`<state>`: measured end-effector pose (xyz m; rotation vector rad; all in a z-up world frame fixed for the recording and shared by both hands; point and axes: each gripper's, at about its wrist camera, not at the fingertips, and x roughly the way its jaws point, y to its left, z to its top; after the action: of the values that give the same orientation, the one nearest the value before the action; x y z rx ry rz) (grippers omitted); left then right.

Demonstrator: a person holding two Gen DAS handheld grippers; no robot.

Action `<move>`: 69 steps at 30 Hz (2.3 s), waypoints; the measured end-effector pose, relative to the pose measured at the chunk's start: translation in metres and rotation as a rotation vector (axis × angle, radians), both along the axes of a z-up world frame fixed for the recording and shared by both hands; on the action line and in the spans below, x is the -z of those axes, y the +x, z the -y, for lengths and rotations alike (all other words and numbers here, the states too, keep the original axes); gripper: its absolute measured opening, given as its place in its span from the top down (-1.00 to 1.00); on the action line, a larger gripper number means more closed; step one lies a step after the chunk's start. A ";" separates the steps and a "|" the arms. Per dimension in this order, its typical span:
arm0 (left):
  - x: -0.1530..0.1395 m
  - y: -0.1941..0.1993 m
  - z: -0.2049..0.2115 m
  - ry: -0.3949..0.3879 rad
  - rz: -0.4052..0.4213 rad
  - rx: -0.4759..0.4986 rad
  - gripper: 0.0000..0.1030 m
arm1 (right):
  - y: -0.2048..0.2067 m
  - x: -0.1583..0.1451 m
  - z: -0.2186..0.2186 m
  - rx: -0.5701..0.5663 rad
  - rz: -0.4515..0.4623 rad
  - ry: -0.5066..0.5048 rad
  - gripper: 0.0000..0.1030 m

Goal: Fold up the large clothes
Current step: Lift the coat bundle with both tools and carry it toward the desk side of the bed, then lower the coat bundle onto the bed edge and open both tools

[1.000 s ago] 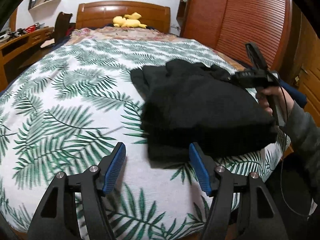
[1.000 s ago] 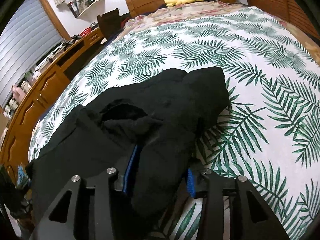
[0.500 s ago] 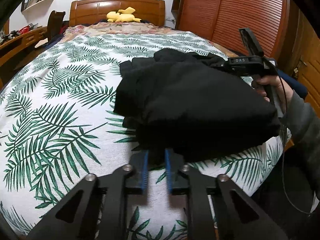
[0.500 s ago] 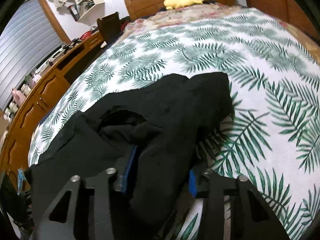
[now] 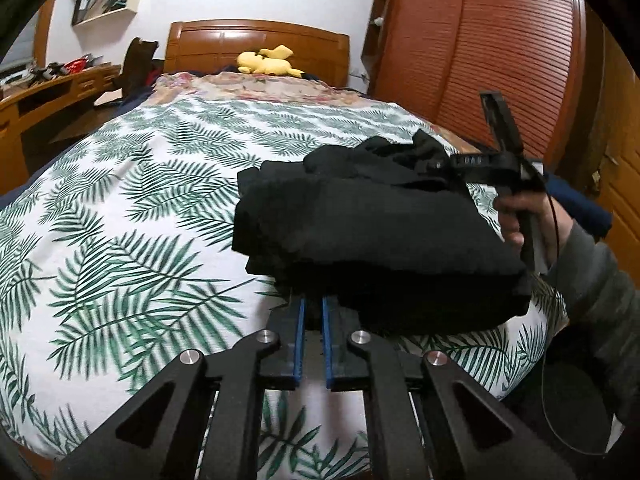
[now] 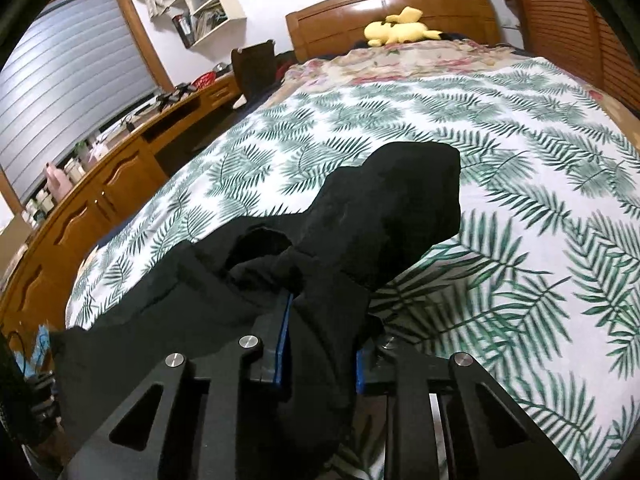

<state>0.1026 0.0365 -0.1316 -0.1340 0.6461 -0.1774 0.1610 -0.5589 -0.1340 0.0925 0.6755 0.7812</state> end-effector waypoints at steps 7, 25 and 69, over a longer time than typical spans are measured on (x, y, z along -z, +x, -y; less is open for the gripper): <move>-0.001 -0.008 -0.008 0.008 0.017 -0.020 0.85 | -0.004 -0.013 -0.030 -0.047 0.048 -0.052 0.59; -0.013 -0.069 -0.145 -0.012 0.075 -0.231 0.86 | -0.048 -0.073 -0.241 -0.272 0.207 -0.204 0.65; -0.005 -0.145 -0.354 0.210 -0.064 -0.795 -0.16 | -0.090 -0.037 -0.529 -0.538 0.330 -0.291 0.07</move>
<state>-0.0420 0.3904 -0.1270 -0.1851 0.6286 0.6612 0.0705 -0.0303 -0.0974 -0.4932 0.4931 1.1704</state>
